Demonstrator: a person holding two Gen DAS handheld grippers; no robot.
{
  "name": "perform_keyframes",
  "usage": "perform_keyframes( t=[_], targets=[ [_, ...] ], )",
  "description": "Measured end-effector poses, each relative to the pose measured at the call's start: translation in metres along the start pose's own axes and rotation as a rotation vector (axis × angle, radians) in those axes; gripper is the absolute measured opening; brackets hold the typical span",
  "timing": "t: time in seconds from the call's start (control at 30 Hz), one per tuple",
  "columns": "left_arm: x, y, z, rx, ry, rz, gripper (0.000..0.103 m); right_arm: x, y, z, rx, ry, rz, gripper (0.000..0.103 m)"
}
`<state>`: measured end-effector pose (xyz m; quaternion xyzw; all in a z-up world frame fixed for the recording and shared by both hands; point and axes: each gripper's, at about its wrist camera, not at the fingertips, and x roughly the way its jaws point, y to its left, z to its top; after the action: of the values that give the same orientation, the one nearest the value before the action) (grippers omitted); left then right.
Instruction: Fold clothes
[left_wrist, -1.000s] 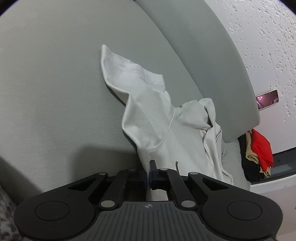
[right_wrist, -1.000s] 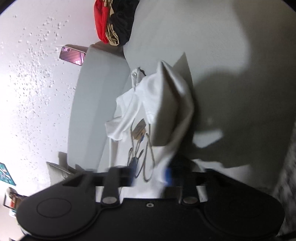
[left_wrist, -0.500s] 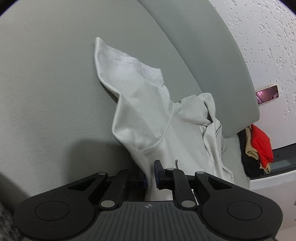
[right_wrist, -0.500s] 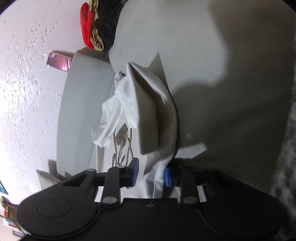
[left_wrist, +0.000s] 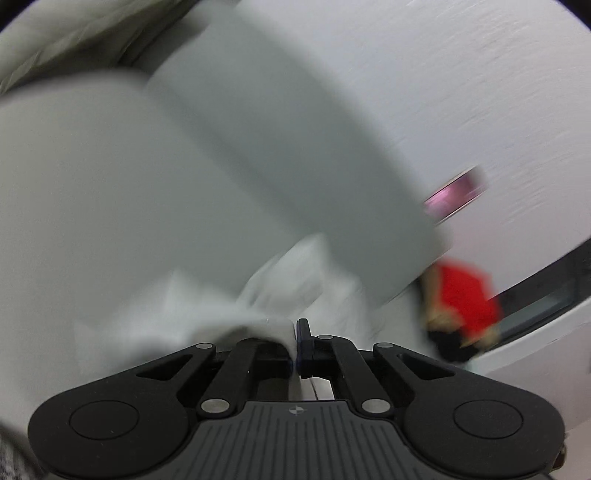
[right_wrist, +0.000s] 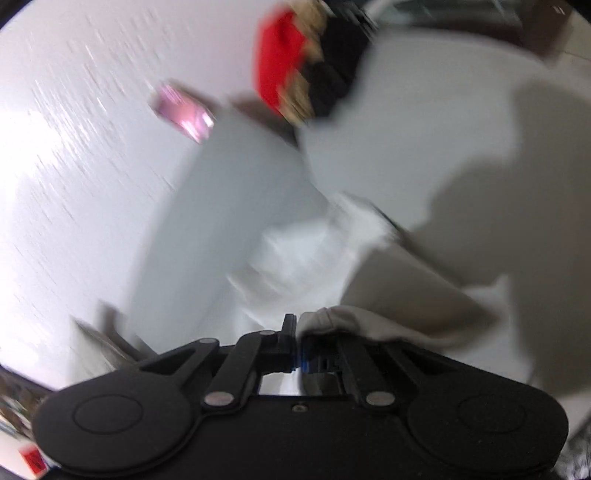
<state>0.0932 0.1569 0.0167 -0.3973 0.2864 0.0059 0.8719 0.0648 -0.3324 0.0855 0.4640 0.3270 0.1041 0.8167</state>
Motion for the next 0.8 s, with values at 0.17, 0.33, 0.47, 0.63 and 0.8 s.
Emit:
perform_keyframes(
  t=[0.17, 0.33, 0.47, 0.63, 0.8],
  targets=[
    [-0.11, -0.063, 0.021, 0.094, -0.265, -0.215, 0.0, -0.104, 0.08, 0.037, -0.091, -0.197, 0.258, 0.003],
    [-0.202, -0.115, 0.03, 0.193, -0.484, -0.346, 0.0, -0.192, 0.13, 0.04, -0.224, -0.317, 0.424, 0.003],
    [-0.236, -0.143, 0.036, 0.276, -0.561, -0.356, 0.0, -0.225, 0.166, 0.037, -0.295, -0.345, 0.481, 0.003],
    [-0.248, -0.157, 0.05, 0.326, -0.584, -0.33, 0.001, -0.233, 0.195, 0.042, -0.339, -0.39, 0.501, 0.003],
    [-0.172, -0.154, 0.085, 0.315, -0.473, -0.196, 0.001, -0.171, 0.219, 0.07, -0.367, -0.355, 0.402, 0.003]
  ],
)
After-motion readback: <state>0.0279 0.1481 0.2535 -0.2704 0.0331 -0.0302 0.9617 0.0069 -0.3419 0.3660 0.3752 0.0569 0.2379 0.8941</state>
